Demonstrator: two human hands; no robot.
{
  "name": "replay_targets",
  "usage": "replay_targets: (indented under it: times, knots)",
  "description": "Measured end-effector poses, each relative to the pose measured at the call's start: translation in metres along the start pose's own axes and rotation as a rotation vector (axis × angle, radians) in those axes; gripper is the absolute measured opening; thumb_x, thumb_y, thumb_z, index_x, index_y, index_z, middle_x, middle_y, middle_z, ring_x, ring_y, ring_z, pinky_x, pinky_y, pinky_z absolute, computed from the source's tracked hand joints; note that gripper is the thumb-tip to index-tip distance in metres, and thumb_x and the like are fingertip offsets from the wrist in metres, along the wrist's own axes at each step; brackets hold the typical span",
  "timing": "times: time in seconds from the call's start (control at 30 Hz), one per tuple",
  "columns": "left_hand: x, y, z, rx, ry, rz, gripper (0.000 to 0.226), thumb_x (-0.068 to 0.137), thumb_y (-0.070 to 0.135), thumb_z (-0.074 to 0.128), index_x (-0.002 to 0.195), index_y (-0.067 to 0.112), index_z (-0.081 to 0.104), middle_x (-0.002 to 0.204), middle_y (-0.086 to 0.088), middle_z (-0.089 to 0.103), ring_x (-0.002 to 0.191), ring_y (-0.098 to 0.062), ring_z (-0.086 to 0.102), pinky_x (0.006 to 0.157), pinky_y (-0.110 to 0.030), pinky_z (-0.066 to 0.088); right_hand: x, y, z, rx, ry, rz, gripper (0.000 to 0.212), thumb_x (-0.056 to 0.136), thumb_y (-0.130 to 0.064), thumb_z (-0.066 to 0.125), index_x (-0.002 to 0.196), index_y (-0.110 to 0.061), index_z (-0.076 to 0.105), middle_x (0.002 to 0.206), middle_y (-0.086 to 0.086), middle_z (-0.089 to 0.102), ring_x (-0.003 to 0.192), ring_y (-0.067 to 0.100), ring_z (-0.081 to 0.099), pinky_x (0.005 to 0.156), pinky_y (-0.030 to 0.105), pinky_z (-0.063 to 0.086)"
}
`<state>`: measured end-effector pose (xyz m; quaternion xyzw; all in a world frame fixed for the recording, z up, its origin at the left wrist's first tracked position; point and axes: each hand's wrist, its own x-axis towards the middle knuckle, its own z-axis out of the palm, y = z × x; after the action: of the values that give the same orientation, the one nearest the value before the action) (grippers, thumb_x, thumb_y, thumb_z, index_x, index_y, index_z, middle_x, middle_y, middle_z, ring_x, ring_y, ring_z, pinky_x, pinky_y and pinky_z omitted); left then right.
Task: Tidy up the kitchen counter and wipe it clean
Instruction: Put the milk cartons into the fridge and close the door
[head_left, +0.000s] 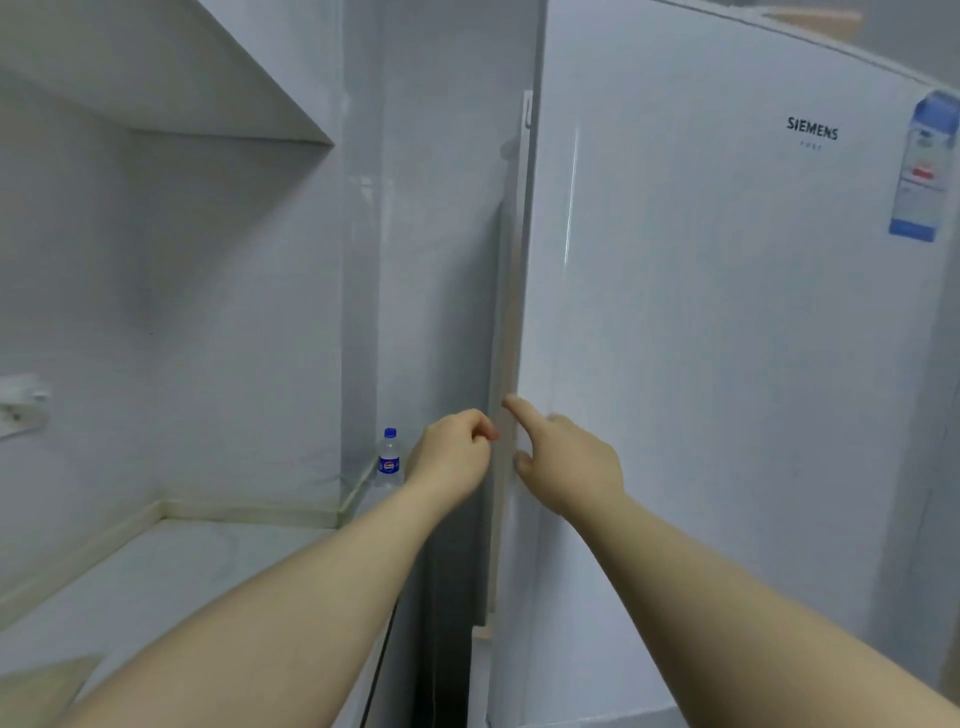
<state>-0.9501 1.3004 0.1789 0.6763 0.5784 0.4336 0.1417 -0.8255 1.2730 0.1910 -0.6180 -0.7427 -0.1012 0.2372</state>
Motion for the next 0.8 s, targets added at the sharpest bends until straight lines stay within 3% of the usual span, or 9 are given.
replay_targets:
  times: [0.17, 0.33, 0.5, 0.73, 0.8]
  knots:
    - [0.034, -0.032, 0.007, -0.011, -0.064, -0.010, 0.028, 0.093, 0.010, 0.039, 0.104, 0.020, 0.063, 0.110, 0.001, 0.063, 0.100, -0.019, 0.057, 0.088, -0.033, 0.050, 0.041, 0.000, 0.039, 0.049, -0.149, 0.066, 0.060, 0.092, -0.025, 0.045, 0.145, -0.036, 0.019, 0.135, 0.009, 0.039, 0.121, 0.028, 0.040, 0.089, 0.037, 0.044]
    - [0.052, -0.049, 0.013, 0.001, -0.075, -0.031, 0.028, 0.092, 0.009, 0.040, 0.102, 0.020, 0.064, 0.100, 0.002, 0.060, 0.098, -0.020, 0.058, 0.088, -0.034, 0.051, 0.076, 0.015, 0.052, 0.017, -0.297, 0.239, 0.064, 0.091, -0.031, 0.051, 0.145, -0.029, 0.018, 0.145, 0.011, 0.023, 0.132, 0.032, 0.027, 0.102, 0.042, 0.034]
    - [0.068, -0.062, 0.020, 0.018, -0.060, -0.082, 0.028, 0.091, 0.008, 0.040, 0.102, 0.019, 0.063, 0.104, 0.000, 0.061, 0.097, -0.019, 0.058, 0.089, -0.035, 0.051, 0.098, 0.026, 0.055, 0.100, -0.278, 0.217, 0.049, 0.088, -0.030, 0.054, 0.131, -0.030, 0.032, 0.135, 0.011, 0.025, 0.123, 0.033, 0.030, 0.099, 0.043, 0.037]
    - [0.072, -0.059, 0.041, 0.083, -0.024, -0.115, 0.026, 0.093, 0.012, 0.044, 0.111, 0.017, 0.062, 0.117, -0.002, 0.062, 0.107, -0.020, 0.057, 0.094, -0.033, 0.048, 0.106, 0.035, 0.066, 0.252, -0.232, 0.097, 0.031, 0.092, -0.026, 0.048, 0.120, -0.014, 0.043, 0.125, 0.012, 0.033, 0.088, 0.033, 0.054, 0.082, 0.037, 0.047]
    - [0.067, -0.059, 0.041, 0.103, 0.007, -0.154, 0.026, 0.093, 0.012, 0.044, 0.111, 0.017, 0.061, 0.117, -0.002, 0.062, 0.107, -0.020, 0.057, 0.091, -0.029, 0.046, 0.107, 0.037, 0.069, 0.307, -0.171, 0.084, 0.027, 0.092, -0.021, 0.045, 0.117, -0.010, 0.048, 0.123, 0.013, 0.040, 0.091, 0.034, 0.055, 0.079, 0.035, 0.045]
